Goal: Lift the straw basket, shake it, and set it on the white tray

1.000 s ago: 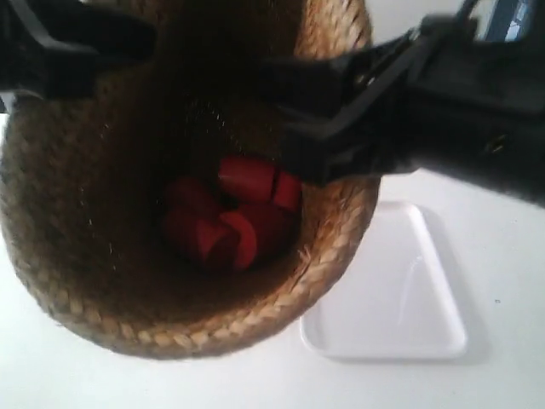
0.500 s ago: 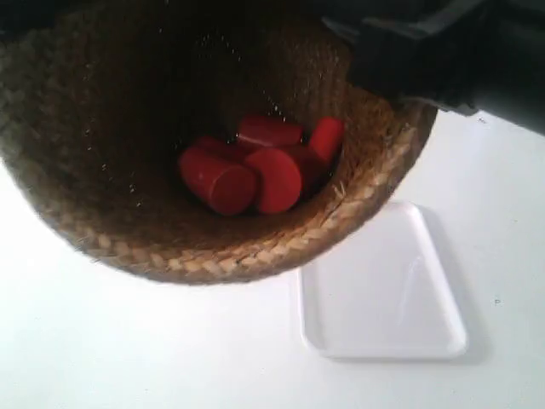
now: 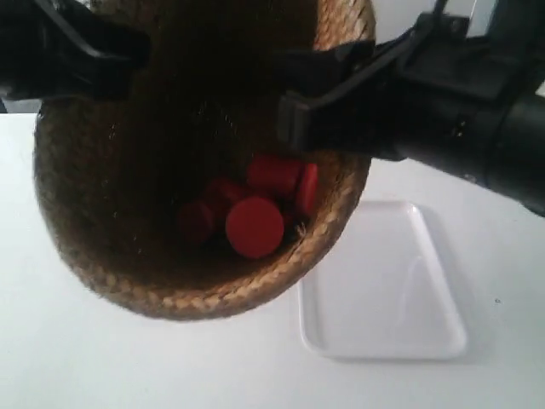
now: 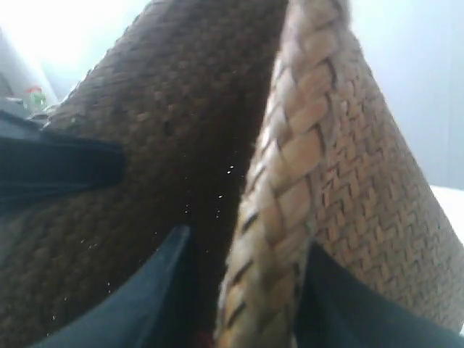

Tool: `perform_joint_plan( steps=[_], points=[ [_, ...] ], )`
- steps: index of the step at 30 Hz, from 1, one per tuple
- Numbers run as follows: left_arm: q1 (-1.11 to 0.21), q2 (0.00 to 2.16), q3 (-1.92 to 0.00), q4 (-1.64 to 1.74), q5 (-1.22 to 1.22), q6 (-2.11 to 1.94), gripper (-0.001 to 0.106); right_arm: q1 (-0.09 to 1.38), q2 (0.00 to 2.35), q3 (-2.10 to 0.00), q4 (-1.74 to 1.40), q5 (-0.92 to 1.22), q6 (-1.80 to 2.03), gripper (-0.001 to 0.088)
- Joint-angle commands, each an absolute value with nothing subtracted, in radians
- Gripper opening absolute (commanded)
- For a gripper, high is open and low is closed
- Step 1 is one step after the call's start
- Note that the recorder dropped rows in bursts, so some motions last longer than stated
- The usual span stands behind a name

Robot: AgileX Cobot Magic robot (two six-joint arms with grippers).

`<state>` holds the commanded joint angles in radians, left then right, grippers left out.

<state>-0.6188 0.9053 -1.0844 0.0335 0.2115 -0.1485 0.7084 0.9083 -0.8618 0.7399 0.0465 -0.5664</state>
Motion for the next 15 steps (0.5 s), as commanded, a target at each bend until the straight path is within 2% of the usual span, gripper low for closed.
perform_joint_plan(
  steps=[2, 6, 12, 15],
  points=[
    [-0.62, 0.885, -1.074, 0.088, 0.214, -0.146, 0.0, 0.708, 0.874, -0.867, 0.725, 0.054, -0.592, 0.0],
    [-0.599, 0.985, -0.976, 0.111, 0.223, -0.211, 0.0, 0.697, 0.992, -0.742, 0.735, -0.191, -0.627, 0.0],
    [-0.64, 0.907, -1.069, 0.132, 0.208, -0.21, 0.0, 0.708, 0.893, -0.867, 0.748, 0.085, -0.621, 0.0],
    [-0.64, 0.968, -1.005, 0.202, 0.199, -0.212, 0.0, 0.706, 0.922, -0.791, 0.726, -0.067, -0.648, 0.0]
  ],
)
